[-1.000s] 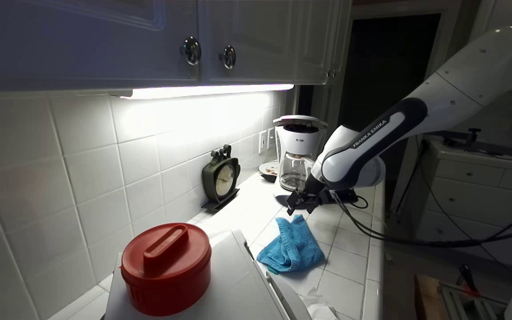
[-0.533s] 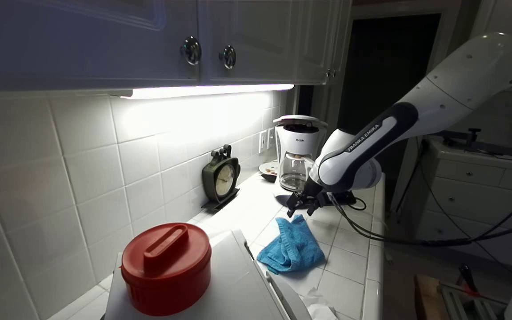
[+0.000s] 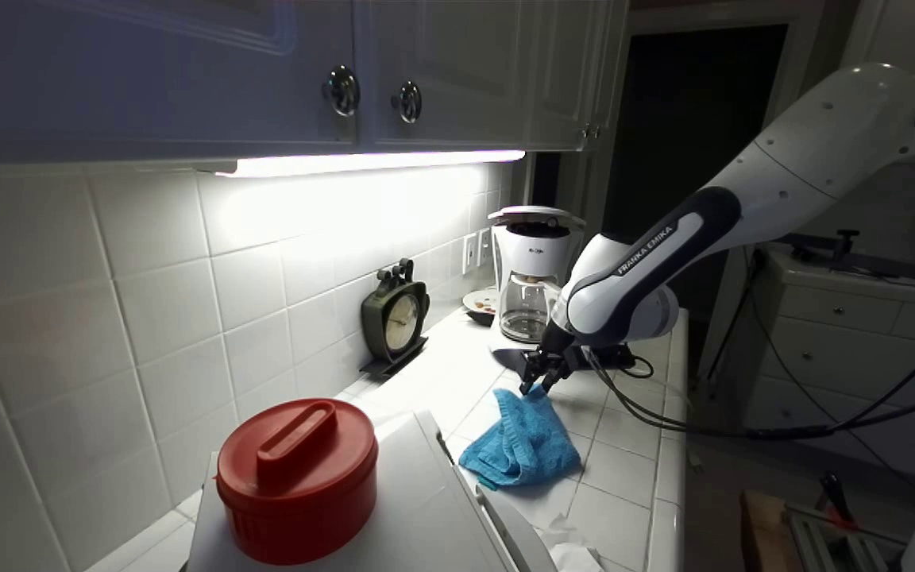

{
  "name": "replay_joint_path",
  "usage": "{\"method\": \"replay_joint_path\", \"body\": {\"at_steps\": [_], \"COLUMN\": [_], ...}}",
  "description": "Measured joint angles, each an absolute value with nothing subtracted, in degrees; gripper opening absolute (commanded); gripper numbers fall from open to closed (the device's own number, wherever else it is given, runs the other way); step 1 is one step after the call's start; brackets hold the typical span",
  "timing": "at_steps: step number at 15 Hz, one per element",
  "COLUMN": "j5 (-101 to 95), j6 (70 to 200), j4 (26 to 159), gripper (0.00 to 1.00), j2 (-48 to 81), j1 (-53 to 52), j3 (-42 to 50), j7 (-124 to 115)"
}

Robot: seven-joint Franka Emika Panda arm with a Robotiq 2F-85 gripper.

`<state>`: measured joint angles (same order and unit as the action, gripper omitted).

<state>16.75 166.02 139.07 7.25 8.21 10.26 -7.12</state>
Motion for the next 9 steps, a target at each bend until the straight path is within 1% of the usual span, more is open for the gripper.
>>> {"method": "replay_joint_path", "body": {"at_steps": [1, 3, 5, 7, 8, 9], "j5": [16.4, 15.3, 14.0, 12.2, 10.6, 8.6], "j6": [165.9, 165.4, 164.8, 164.2, 164.1, 164.1], "j4": [139.1, 139.1, 139.2, 139.3, 139.4, 139.4], "gripper": [0.16, 0.04, 0.00, 0.00, 0.03, 0.03], "j2": [7.1, 6.5, 5.7, 4.6, 3.9, 3.1], "j1": [8.1, 7.8, 7.5, 7.2, 7.2, 7.1], "j3": [10.3, 10.2, 10.1, 10.1, 10.1, 10.2], "j7": [-7.4, -8.2, -9.0, -10.3, -11.4, -12.9]}}
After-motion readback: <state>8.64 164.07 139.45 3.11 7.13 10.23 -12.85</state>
